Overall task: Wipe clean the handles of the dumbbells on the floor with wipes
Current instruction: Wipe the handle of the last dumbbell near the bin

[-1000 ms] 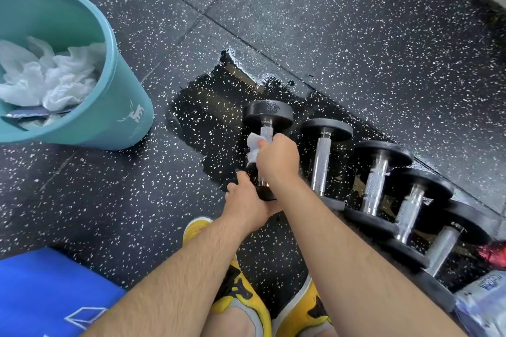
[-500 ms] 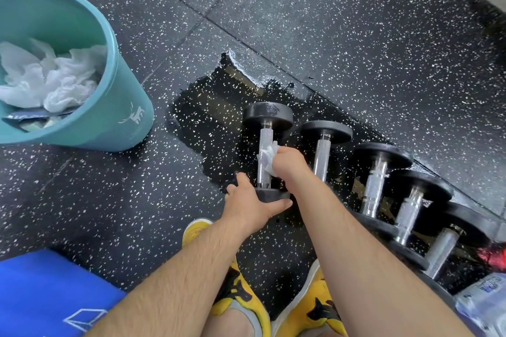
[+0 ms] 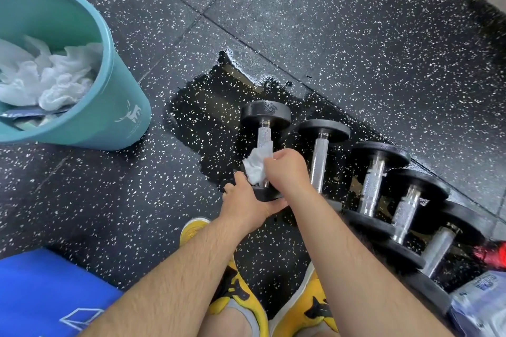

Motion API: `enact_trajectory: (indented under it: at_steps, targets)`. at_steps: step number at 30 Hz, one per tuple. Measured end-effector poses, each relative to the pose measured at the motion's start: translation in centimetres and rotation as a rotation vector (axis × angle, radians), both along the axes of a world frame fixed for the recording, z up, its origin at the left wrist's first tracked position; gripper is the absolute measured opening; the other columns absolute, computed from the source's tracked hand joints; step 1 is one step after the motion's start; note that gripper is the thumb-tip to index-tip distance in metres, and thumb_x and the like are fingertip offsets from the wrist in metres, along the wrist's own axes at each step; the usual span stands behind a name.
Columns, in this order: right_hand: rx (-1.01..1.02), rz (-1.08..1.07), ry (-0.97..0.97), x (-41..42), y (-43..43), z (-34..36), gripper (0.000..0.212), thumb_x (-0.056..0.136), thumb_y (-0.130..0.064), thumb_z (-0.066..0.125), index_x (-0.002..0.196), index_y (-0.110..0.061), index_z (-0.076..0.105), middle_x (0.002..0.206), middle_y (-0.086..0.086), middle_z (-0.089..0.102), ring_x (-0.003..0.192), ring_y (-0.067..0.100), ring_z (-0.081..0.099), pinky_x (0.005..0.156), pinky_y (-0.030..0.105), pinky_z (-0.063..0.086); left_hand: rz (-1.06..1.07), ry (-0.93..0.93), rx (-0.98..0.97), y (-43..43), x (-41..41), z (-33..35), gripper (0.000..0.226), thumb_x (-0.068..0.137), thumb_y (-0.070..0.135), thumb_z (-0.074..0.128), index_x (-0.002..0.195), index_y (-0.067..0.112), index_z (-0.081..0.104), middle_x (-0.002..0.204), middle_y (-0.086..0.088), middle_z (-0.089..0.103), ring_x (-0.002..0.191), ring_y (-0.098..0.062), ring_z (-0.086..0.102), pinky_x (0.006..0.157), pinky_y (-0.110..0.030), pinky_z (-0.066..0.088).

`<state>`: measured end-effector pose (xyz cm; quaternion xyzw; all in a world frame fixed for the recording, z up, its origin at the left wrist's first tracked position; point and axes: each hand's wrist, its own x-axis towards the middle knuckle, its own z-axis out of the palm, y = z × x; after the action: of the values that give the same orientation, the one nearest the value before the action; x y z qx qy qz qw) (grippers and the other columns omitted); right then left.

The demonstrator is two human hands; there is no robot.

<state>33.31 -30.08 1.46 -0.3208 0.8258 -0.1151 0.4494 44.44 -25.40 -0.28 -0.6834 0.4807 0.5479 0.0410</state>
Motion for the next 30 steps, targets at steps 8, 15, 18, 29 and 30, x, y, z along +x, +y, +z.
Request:
enact_trajectory:
  at_steps: [8, 15, 18, 29, 30]
  targets:
    - [-0.565, 0.489, 0.221, 0.0, 0.3, -2.1, 0.027, 0.088, 0.005, 0.054, 0.1, -0.012, 0.072, 0.099, -0.001, 0.067, 0.097, 0.022, 0.051, 0.08, 0.033, 0.046, -0.032, -0.036, -0.024, -0.2, 0.0, 0.4, 0.101, 0.066, 0.059, 0.086, 0.138, 0.017, 0.029, 0.132, -0.011, 0.042, 0.12, -0.031, 0.049, 0.099, -0.048, 0.049]
    - [-0.409, 1.376, 0.253, -3.2, -1.7, -1.1, 0.029, 0.095, -0.02, 0.048, 0.1, -0.017, 0.076, 0.107, -0.011, 0.071, 0.104, 0.019, 0.04, 0.091, 0.027, 0.041, -0.027, -0.024, -0.006, -0.1, 0.0, 0.5, 0.116, 0.06, 0.074, 0.084, 0.144, 0.019, 0.025, 0.137, -0.009, 0.039, 0.126, -0.029, 0.047, 0.101, -0.047, 0.05]
    - [-0.374, 1.572, 0.303, -3.2, -3.1, -1.3, 0.025, 0.1, -0.024, 0.049, 0.101, -0.024, 0.074, 0.103, -0.016, 0.069, 0.1, 0.015, 0.039, 0.088, 0.025, 0.038, -0.019, -0.014, -0.002, -0.2, 0.0, 0.4, 0.113, 0.061, 0.073, 0.084, 0.142, 0.018, 0.026, 0.136, -0.008, 0.039, 0.125, -0.028, 0.046, 0.103, -0.047, 0.049]
    - [-0.21, 1.841, 0.412, -1.2, -3.4, -0.8, 0.025, 0.099, -0.022, 0.051, 0.076, -0.029, 0.044, 0.082, -0.01, 0.055, 0.079, 0.016, 0.034, 0.07, 0.025, 0.033, -0.018, -0.015, -0.004, 0.0, 0.2, 0.3, 0.106, 0.058, 0.073, 0.085, 0.133, 0.02, 0.031, 0.13, -0.007, 0.041, 0.122, -0.029, 0.048, 0.101, -0.049, 0.049]
    - [-0.19, 1.842, 0.36, -1.2, -3.5, -0.7, 0.022, 0.101, -0.025, 0.05, 0.079, -0.029, 0.05, 0.081, -0.009, 0.058, 0.084, 0.015, 0.036, 0.065, 0.024, 0.03, -0.02, -0.013, -0.004, 0.0, 0.2, 0.3, 0.103, 0.058, 0.073, 0.085, 0.129, 0.022, 0.032, 0.129, -0.006, 0.042, 0.121, -0.029, 0.048, 0.101, -0.049, 0.049]
